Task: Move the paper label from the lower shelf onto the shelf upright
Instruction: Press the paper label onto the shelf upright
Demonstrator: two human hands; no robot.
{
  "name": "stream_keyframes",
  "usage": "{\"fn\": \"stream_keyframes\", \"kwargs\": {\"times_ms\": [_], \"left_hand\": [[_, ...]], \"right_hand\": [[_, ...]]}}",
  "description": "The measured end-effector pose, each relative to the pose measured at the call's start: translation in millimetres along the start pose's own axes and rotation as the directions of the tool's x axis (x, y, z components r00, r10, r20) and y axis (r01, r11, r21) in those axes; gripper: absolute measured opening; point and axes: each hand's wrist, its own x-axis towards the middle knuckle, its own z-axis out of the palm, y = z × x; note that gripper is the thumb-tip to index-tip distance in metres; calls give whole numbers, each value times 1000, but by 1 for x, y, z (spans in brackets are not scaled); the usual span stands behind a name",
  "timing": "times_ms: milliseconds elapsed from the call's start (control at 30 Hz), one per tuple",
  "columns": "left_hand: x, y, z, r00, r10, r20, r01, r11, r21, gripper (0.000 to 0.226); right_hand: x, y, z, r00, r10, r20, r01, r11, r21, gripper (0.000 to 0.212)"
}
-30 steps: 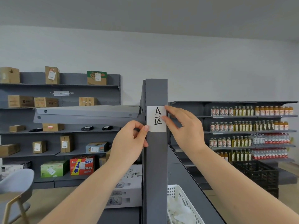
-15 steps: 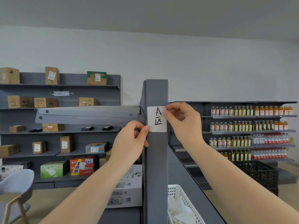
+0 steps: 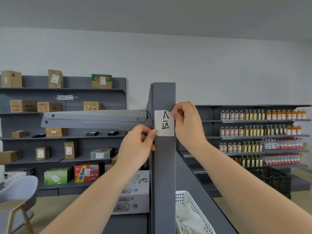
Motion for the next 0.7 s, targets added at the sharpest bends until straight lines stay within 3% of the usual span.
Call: {"fn": "stream_keyframes", "kwargs": {"times_ms": [367, 700], "left_hand": [[-3, 3, 1, 999, -4, -34, 6, 999, 53, 21], [-4, 5, -5, 998, -6, -69, 8, 1000, 27, 15]], "right_hand": [[-11, -21, -19, 983, 106, 148, -127, 982, 139, 15], [-16, -26, -21, 981, 164, 104, -184, 956, 227, 12]]}}
